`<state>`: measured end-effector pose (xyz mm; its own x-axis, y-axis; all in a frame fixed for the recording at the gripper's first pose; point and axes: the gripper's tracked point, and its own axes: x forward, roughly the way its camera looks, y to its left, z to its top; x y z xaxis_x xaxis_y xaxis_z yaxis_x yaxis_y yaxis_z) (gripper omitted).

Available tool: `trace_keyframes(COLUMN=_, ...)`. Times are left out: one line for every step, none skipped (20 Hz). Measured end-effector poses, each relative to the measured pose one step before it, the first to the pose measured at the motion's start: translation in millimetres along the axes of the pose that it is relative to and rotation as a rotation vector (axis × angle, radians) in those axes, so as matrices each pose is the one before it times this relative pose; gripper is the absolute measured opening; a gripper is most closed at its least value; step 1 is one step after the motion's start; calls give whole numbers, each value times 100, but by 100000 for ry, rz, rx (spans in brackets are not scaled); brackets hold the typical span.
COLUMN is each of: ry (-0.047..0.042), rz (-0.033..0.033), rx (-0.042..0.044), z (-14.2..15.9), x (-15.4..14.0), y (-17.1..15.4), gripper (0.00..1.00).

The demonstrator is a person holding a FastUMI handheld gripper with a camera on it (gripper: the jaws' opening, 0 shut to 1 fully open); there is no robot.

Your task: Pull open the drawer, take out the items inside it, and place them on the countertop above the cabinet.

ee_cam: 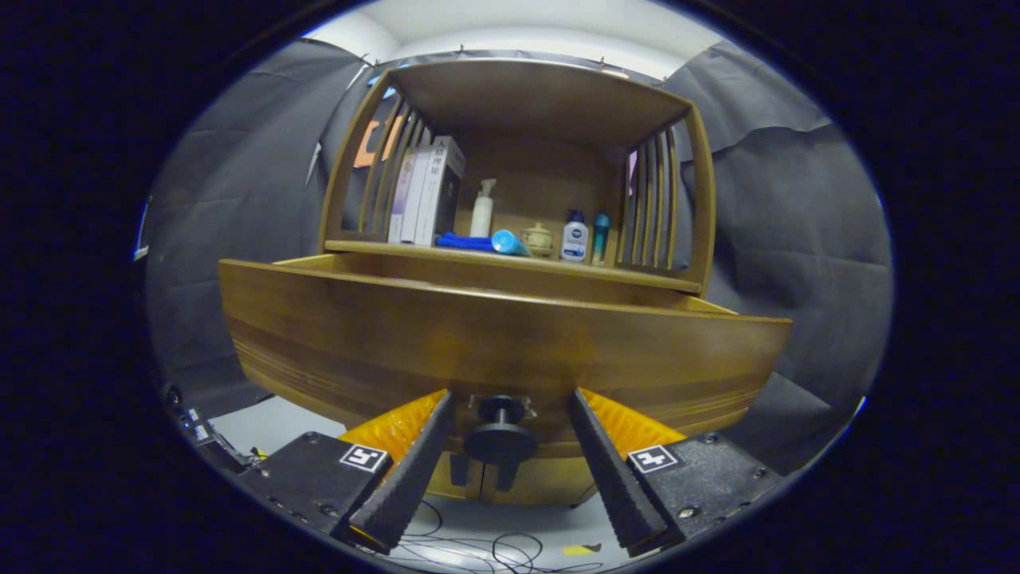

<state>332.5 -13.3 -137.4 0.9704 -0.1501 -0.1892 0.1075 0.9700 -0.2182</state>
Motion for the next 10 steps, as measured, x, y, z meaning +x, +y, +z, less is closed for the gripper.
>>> trace_keyframes(ry=-1101, rz=-170, rx=-586, z=322, x=247, y=28, gripper=95)
trace_keyframes(ry=-405, rz=4, rx=-159, z=435, x=762, y=-95, gripper=95)
trace_keyframes(ry=2383, rz=180, rx=1052, z=-357, x=443, y=132, gripper=95)
trace_keyframes(ry=-1266, rz=-13, rx=597, z=656, x=634, y=6, gripper=95)
trace_keyframes(ry=1911, rz=66, rx=915, z=-155, x=630, y=33, gripper=95)
trace_keyframes(ry=41, rz=-128, rx=293, z=510, x=654, y=84, gripper=95)
trace_keyframes(ry=371, rz=-123, rx=-25, z=-28, x=622, y=11, gripper=95)
trace_keyframes(ry=465, rz=-103, rx=-487, z=198, x=675, y=-11, gripper=95)
trace_keyframes(ry=220, rz=-203, rx=-546, z=6, x=515, y=-21, gripper=95)
trace_keyframes(ry=296, rz=-207, rx=-769, z=115, x=537, y=10, gripper=95)
